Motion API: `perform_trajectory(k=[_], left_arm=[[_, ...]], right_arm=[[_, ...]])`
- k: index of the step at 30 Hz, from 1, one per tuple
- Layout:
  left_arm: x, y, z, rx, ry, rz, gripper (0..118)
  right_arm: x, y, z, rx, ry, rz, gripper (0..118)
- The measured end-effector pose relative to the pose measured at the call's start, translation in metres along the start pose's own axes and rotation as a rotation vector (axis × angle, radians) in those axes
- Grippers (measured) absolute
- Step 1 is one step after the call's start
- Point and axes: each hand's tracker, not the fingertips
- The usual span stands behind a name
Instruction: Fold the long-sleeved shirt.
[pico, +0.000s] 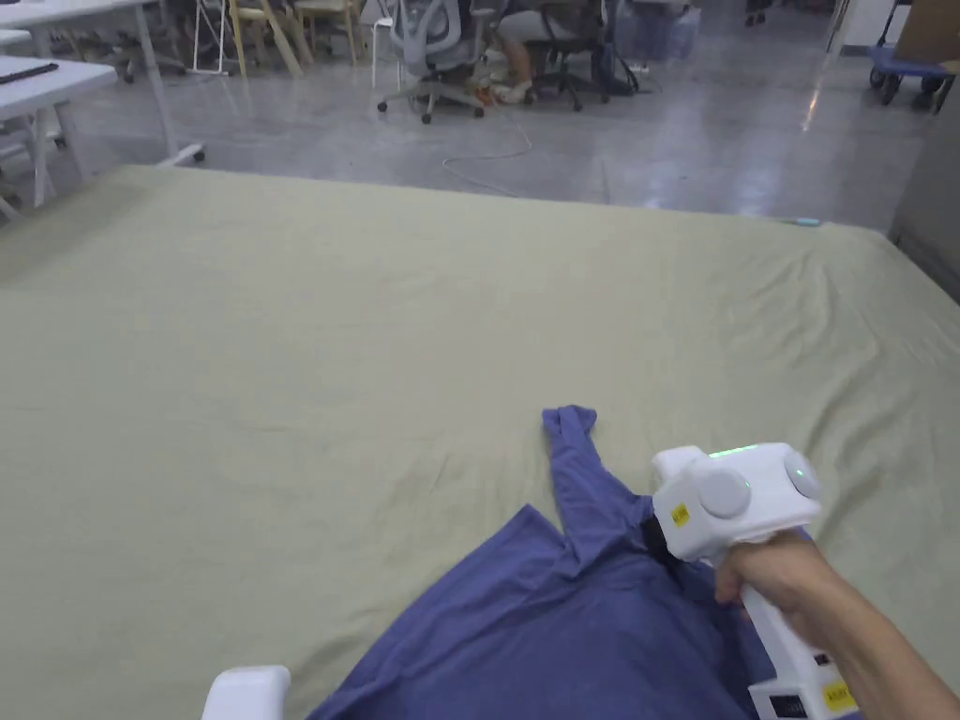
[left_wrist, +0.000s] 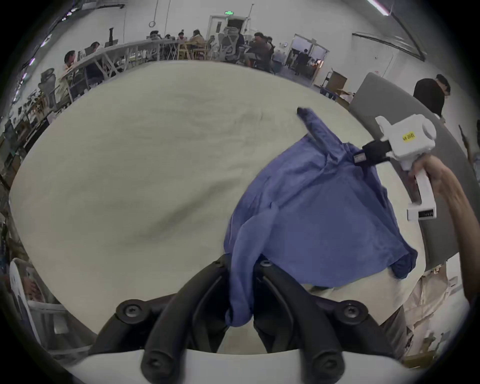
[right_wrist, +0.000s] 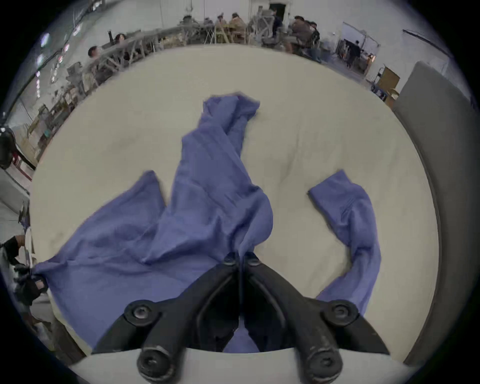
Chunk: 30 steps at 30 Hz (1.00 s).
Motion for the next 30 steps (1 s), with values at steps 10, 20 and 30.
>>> perform_trajectory(k=[10, 20, 30], left_arm=[[0.027, 0.168, 0.068, 0.393, -0.031, -0.062, 11], [0.112, 0.342, 0.194, 0.632, -0.032, -0.195, 11], [0.144, 0.424, 0.230, 0.705, 0.016, -0.190, 11]], right_arm=[[0.048, -0.006, 0.209, 0.424, -0.098, -0.079, 0], [0.083, 0.083, 0.400, 0.722, -0.239, -0.091, 0], [0.100, 0.149, 0.465, 0.825, -0.324, -0.125, 0]])
